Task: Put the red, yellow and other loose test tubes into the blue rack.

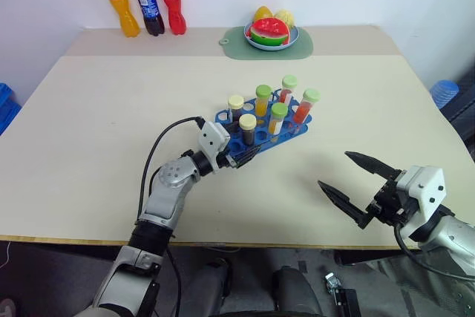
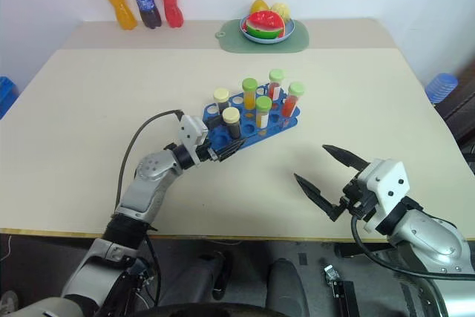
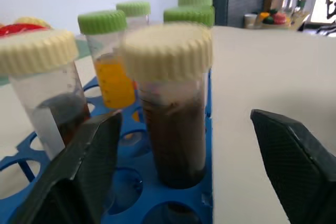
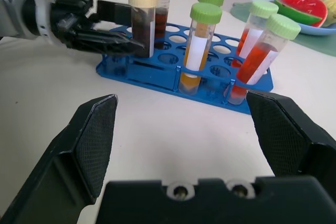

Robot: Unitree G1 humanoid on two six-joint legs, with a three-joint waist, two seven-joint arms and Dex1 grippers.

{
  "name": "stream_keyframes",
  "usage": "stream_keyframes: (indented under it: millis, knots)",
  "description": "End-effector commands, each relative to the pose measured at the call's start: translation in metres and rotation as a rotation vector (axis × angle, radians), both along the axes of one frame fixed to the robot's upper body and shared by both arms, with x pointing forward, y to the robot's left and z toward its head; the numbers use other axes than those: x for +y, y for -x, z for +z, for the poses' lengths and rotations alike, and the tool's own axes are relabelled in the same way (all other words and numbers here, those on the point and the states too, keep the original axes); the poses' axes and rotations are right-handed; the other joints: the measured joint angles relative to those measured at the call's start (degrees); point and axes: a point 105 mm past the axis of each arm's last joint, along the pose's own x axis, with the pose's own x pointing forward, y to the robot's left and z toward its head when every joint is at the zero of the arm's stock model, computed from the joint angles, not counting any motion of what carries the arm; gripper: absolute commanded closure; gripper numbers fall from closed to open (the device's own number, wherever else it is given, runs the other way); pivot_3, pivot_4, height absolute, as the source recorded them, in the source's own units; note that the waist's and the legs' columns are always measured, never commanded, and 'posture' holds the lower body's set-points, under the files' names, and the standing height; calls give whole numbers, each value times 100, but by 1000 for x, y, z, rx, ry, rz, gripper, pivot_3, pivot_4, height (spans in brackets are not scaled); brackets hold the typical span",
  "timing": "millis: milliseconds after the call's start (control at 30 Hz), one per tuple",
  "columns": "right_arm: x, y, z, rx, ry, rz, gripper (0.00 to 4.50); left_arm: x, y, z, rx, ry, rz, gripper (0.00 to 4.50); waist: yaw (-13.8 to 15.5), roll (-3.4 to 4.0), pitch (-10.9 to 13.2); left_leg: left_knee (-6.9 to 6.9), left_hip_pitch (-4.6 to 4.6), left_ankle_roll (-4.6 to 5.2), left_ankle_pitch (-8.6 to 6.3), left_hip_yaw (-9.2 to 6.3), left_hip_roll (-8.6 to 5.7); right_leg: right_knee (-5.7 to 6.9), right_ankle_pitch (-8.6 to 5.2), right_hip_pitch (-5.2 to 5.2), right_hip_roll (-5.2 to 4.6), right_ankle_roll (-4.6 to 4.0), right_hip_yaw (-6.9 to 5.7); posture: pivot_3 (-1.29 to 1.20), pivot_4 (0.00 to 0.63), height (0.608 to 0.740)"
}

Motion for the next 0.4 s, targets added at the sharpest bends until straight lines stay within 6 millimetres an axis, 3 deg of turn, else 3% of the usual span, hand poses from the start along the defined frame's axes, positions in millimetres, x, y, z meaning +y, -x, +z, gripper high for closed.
stream_keyframes:
  millis: [33,233,400]
  knots:
    - [0,-3,4,-35,-25,-14,178,27,14,24,-85,74,26,334,-15,3,-2,-2,0,-1,0,0,2,1,0,0,1,0,0,0,150,740]
    - [-13,-8,-5,-35,-52,-84,178,89,46,2,15,-82,49,334,-4,6,-2,-3,4,-3,0,0,4,1,-1,-7,3,-3,1,0,150,740]
    - [-20,-6,-12,-26,-55,-114,178,114,61,-1,110,-112,69,334,55,9,0,0,3,-3,-1,-3,2,-2,-2,-5,1,-6,1,0,150,740]
